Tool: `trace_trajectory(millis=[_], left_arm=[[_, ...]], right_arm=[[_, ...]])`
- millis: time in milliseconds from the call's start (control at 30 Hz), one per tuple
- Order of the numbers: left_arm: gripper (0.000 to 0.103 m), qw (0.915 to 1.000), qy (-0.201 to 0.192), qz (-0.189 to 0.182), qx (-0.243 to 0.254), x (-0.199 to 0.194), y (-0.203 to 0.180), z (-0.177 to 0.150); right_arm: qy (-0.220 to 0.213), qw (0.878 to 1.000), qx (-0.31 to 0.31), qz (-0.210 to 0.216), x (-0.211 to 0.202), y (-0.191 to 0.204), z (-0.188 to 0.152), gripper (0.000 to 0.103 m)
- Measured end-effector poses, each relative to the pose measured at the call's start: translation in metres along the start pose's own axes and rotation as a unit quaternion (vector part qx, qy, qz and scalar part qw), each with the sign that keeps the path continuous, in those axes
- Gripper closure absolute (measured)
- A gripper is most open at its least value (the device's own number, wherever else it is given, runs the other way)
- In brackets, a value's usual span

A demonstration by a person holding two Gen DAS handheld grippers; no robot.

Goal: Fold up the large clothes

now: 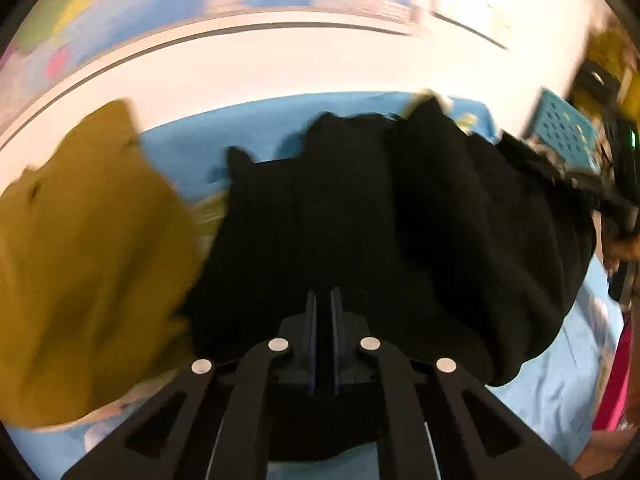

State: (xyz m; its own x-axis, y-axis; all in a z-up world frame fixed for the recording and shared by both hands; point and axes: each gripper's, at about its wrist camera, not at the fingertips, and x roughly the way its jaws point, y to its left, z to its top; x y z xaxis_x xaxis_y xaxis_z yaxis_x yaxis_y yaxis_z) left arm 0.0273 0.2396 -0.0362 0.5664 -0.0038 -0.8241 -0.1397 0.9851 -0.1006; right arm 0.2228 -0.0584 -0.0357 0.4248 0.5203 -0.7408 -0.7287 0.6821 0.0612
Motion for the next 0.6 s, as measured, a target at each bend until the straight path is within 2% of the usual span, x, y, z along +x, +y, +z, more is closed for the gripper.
trace_trajectory(millis=[67,100,133,200,233,300,333,367,467,533,600], left_arm=[[0.101,0.9998,-0.009,0.002,-0.019,-0.01,0.012,-0.006],[0.101,0.9992,-0.008,0.028,-0.027,-0.012,0.017,-0.011],[0.101,0.9987,-0.007,0.034,-0.036,-0.014,0.023,-0.016],[0.101,0.9978,-0.012,0.0,-0.065,-0.021,0.037,-0.025],[0.1,0.9967,-0.02,-0.026,-0.074,-0.027,0.041,-0.03],[0.089,0.996,-0.036,-0.048,-0.067,-0.036,0.04,-0.037],[0.075,0.9963,-0.044,-0.042,-0.061,-0.04,0.037,-0.039],[0.068,0.9967,-0.05,-0.04,-0.051,-0.042,0.032,-0.042],[0.065,0.9961,-0.058,-0.053,-0.04,-0.044,0.022,-0.045],[0.057,0.9951,-0.063,-0.058,-0.049,-0.042,0.02,-0.043],[0.053,0.994,-0.066,-0.059,-0.064,-0.04,0.024,-0.045]], right_arm=[[0.031,0.999,-0.003,-0.01,0.012,-0.001,-0.005,0.1],[0.025,1.0,-0.003,-0.013,0.009,0.002,-0.006,0.097],[0.007,1.0,0.004,-0.01,0.0,0.004,-0.005,0.092],[-0.021,1.0,0.005,0.013,-0.02,0.014,-0.006,0.069],[-0.044,0.998,-0.006,0.034,-0.034,0.024,-0.006,0.069],[-0.067,0.993,-0.053,0.079,-0.055,0.054,-0.005,0.066],[-0.072,0.989,-0.078,0.102,-0.061,0.072,-0.007,0.066],[-0.071,0.985,-0.099,0.123,-0.064,0.086,-0.009,0.066],[-0.051,0.965,-0.175,0.189,-0.061,0.146,-0.02,0.067],[-0.034,0.954,-0.207,0.214,-0.05,0.178,-0.026,0.068],[-0.014,0.95,-0.223,0.219,-0.034,0.203,-0.029,0.068]])
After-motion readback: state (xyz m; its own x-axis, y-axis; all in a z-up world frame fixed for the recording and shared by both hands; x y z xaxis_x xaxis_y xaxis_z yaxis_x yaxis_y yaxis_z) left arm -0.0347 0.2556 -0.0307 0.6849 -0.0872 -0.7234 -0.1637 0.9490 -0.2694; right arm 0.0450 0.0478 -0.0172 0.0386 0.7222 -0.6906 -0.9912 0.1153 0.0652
